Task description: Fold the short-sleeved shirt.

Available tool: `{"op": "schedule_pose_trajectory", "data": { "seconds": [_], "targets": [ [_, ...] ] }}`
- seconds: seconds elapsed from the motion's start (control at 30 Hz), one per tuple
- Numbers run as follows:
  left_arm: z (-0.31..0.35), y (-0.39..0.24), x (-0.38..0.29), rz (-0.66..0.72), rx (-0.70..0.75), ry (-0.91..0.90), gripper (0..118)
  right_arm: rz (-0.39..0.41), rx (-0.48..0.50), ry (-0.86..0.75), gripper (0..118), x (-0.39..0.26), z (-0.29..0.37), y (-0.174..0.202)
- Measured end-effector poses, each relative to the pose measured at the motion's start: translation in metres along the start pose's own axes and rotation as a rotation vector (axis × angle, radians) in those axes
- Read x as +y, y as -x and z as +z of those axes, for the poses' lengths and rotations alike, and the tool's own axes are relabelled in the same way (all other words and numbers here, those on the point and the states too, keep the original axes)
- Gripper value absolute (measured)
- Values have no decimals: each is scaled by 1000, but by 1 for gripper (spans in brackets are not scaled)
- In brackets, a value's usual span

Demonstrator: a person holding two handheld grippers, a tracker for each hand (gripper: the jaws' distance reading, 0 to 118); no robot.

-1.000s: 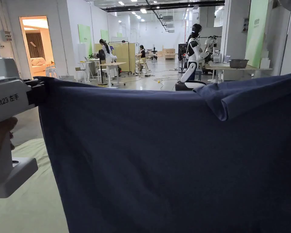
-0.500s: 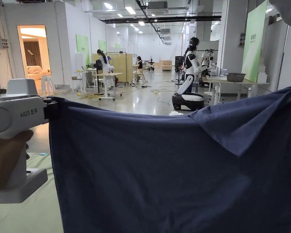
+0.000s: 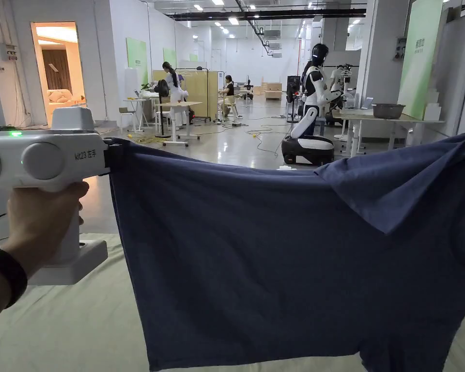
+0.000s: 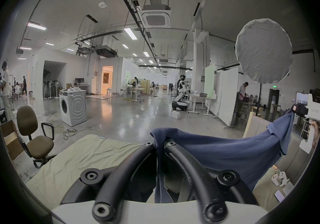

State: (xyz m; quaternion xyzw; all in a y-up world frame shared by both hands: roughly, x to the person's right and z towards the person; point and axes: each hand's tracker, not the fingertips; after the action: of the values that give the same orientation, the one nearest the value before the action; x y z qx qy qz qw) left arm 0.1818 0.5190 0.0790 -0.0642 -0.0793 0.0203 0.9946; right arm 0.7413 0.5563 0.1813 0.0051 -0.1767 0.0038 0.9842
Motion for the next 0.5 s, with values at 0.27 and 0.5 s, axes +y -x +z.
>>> {"op": "schedule_pose_trajectory", "data": {
  "seconds": [0.27,0.5],
  "targets": [
    [-15,8,-42,3,-11,49,7,-13,58,62,4,-45,-11,-2],
    [44,26,-123,-9,-123,157,7,-68,174,163,4,-117,65,-23]
  ]
}}
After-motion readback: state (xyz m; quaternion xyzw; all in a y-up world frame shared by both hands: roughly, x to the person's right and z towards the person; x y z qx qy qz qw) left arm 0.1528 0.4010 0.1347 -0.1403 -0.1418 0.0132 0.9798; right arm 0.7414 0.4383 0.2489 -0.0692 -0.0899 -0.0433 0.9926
